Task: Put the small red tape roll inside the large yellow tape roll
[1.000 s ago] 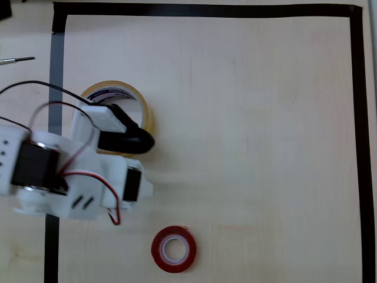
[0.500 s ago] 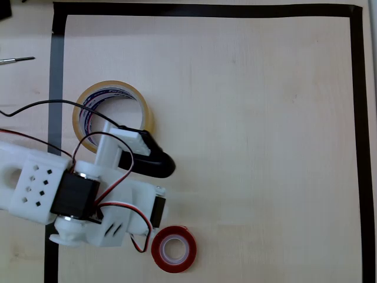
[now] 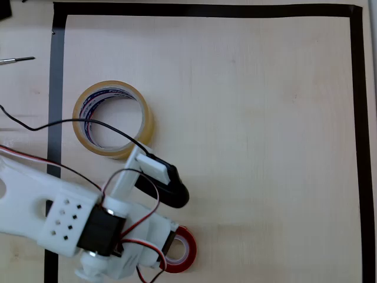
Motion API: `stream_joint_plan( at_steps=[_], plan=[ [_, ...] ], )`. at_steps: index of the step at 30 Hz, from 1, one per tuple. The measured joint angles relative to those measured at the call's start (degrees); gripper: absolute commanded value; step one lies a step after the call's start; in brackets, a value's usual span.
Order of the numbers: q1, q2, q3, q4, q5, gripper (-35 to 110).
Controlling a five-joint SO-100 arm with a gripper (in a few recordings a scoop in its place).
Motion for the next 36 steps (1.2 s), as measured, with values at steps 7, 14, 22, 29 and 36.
stream_joint_plan(
  at_steps=[7, 14, 22, 29, 36],
  plan=[
    [1.1, -6.5, -5.9, 3.3, 3.3, 0],
    [0.7, -15.4, -19.7, 12.3, 3.7, 13],
    [0.8, -16.0, -25.0, 16.0, 3.7, 20],
    [0.8, -16.5, -26.3, 17.4, 3.7, 20],
    [2.5, -19.5, -26.3, 17.4, 3.7, 19]
  ],
)
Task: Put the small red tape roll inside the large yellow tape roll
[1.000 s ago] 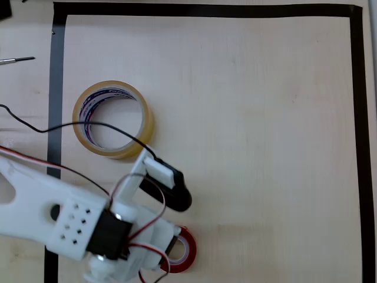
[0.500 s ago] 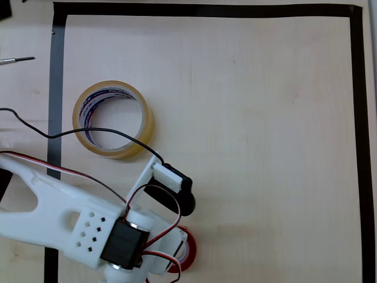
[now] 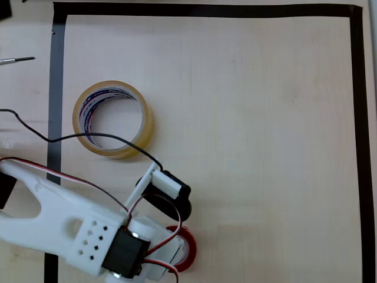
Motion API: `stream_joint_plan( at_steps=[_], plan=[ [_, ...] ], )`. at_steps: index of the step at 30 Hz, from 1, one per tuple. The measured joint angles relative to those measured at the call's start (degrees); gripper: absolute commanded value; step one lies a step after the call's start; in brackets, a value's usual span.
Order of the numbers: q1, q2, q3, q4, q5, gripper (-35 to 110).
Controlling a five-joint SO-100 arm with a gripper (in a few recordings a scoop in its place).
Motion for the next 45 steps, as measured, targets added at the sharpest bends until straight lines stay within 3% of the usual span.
stream_joint_plan(
  at_steps=[6, 10, 28, 45],
  plan=[
    [0.7, -2.7, -0.4, -0.3, 0.0, 16],
    [0.7, -3.4, -0.9, -0.4, 0.0, 0],
    [-2.3, -1.2, -13.1, 9.8, 0.0, 0],
    [-26.2, 44.3, 30.1, 7.6, 1.1, 0]
  ],
)
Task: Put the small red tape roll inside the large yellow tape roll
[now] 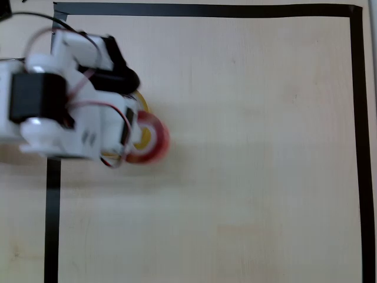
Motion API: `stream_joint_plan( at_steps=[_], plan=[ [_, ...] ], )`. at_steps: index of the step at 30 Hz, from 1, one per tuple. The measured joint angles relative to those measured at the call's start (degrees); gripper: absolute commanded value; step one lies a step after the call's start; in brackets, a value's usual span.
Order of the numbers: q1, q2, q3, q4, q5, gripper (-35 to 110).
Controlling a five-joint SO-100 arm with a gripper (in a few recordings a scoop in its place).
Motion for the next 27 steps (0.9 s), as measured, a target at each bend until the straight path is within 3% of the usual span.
stream_joint_plan(
  at_steps=[14, 17, 21, 27],
  plan=[
    [-4.7, 22.9, 39.4, -15.6, 2.2, 0],
    [-7.1, 22.9, 42.8, -19.2, 2.2, 2],
    [-8.5, 22.0, 43.2, -21.7, 2.2, 18],
    [-8.5, 20.9, 43.2, -22.9, 2.2, 22]
  ],
)
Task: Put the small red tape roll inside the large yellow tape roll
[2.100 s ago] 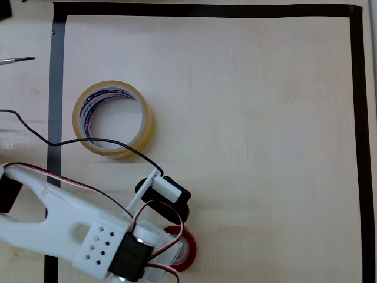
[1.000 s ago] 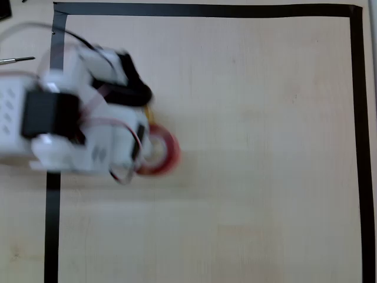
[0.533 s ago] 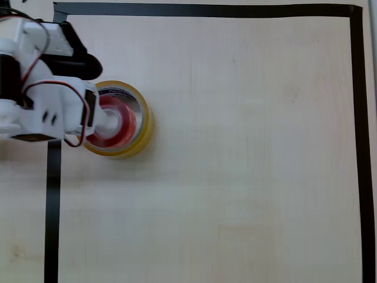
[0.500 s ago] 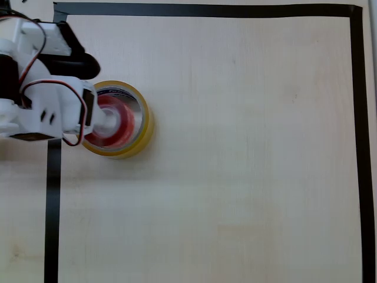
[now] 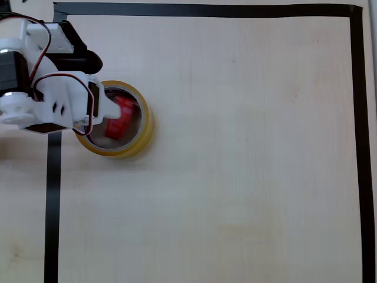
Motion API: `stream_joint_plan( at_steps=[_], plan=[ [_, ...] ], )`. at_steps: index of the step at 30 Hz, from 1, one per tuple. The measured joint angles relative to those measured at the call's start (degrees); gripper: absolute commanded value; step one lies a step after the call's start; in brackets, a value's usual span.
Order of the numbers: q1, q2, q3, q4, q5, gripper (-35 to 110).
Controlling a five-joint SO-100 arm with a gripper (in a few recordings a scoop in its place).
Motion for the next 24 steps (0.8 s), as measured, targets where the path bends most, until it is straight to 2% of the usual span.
stream_joint_plan(
  at_steps=[7, 8, 10, 17, 24],
  plan=[
    [0.3, 1.1, 0.0, 0.1, 0.0, 22],
    [0.5, 2.3, 0.0, 0.4, 0.0, 19],
    [1.1, 5.7, 0.0, 1.5, 0.0, 0],
    [2.0, 26.0, 2.3, 7.0, 0.0, 0],
    [3.1, 52.8, 20.7, 3.3, 0.0, 0]
  ],
)
